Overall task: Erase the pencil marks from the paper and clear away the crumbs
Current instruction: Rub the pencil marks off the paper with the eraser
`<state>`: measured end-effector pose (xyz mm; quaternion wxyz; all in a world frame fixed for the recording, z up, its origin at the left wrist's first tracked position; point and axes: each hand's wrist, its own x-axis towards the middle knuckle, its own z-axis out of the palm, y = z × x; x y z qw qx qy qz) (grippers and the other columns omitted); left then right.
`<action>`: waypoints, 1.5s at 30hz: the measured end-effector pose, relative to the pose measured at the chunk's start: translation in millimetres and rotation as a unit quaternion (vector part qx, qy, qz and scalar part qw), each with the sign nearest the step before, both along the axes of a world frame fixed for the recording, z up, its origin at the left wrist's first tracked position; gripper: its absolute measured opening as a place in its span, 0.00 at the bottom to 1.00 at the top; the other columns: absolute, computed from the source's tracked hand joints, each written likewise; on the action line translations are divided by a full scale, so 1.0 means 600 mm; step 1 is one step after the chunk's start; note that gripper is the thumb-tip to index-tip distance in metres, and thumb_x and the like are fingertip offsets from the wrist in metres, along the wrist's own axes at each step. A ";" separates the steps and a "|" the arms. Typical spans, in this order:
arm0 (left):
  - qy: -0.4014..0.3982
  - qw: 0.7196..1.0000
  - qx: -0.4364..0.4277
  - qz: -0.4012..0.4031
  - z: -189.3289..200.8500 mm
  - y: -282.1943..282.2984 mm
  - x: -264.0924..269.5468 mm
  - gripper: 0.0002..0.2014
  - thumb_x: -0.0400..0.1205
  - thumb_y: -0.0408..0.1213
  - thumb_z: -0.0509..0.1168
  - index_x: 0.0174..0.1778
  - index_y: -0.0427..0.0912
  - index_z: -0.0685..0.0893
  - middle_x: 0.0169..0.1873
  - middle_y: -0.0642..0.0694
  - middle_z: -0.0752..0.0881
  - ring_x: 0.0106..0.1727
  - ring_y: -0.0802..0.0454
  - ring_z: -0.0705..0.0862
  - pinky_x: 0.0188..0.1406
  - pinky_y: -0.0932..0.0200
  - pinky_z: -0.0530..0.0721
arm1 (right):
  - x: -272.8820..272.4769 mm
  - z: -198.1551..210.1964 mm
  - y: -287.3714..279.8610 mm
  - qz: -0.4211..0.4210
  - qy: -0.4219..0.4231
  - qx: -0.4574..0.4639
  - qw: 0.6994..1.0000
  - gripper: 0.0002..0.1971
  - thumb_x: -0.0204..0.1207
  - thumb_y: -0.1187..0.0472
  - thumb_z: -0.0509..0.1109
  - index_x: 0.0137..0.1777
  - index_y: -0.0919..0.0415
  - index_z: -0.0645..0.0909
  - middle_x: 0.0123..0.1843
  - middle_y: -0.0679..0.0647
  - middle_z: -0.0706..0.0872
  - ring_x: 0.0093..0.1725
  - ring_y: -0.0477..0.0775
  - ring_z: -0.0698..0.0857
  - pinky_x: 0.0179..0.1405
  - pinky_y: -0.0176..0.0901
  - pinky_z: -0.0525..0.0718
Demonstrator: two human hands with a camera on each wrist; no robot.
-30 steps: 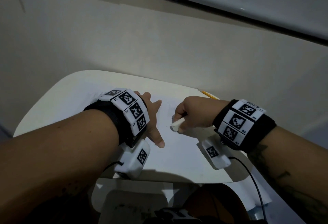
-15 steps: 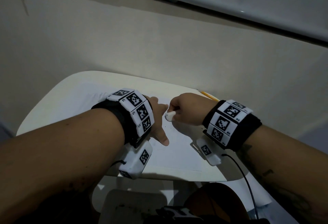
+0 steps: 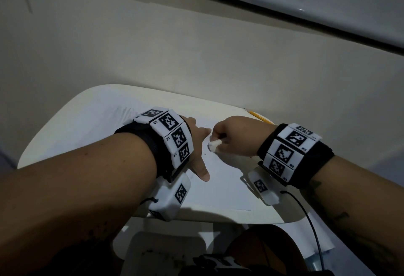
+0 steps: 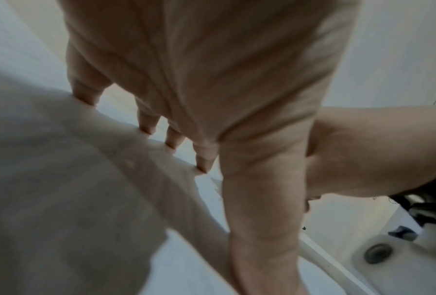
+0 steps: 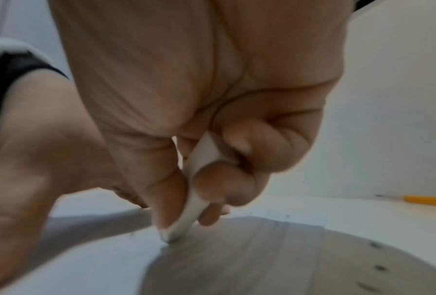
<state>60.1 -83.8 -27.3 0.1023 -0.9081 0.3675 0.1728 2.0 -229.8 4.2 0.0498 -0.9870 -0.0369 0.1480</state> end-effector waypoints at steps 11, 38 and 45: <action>0.000 1.000 0.006 -0.003 0.003 0.000 -0.003 0.60 0.50 0.83 0.67 0.79 0.68 0.55 0.56 0.46 0.73 0.63 0.40 0.77 0.50 0.43 0.73 | 0.008 -0.002 -0.003 -0.014 -0.009 -0.010 1.000 0.12 0.79 0.43 0.69 0.52 0.50 0.84 0.45 0.46 0.88 0.48 0.50 0.86 0.51 0.46 0.84; 0.001 1.000 0.013 0.002 0.006 0.000 -0.008 0.67 0.51 0.83 0.67 0.85 0.61 0.48 0.71 0.42 0.71 0.72 0.37 0.73 0.64 0.38 0.74 | -0.015 0.007 -0.007 -0.019 0.063 0.024 0.998 0.09 0.78 0.44 0.71 0.49 0.47 0.84 0.43 0.42 0.87 0.40 0.44 0.85 0.42 0.40 0.82; 0.000 1.000 0.014 0.001 0.007 0.001 -0.010 0.67 0.52 0.83 0.67 0.85 0.61 0.47 0.71 0.42 0.70 0.73 0.37 0.71 0.64 0.38 0.74 | 0.003 0.002 -0.011 -0.036 -0.004 -0.030 0.999 0.10 0.79 0.43 0.68 0.51 0.48 0.82 0.50 0.44 0.87 0.53 0.50 0.84 0.54 0.43 0.81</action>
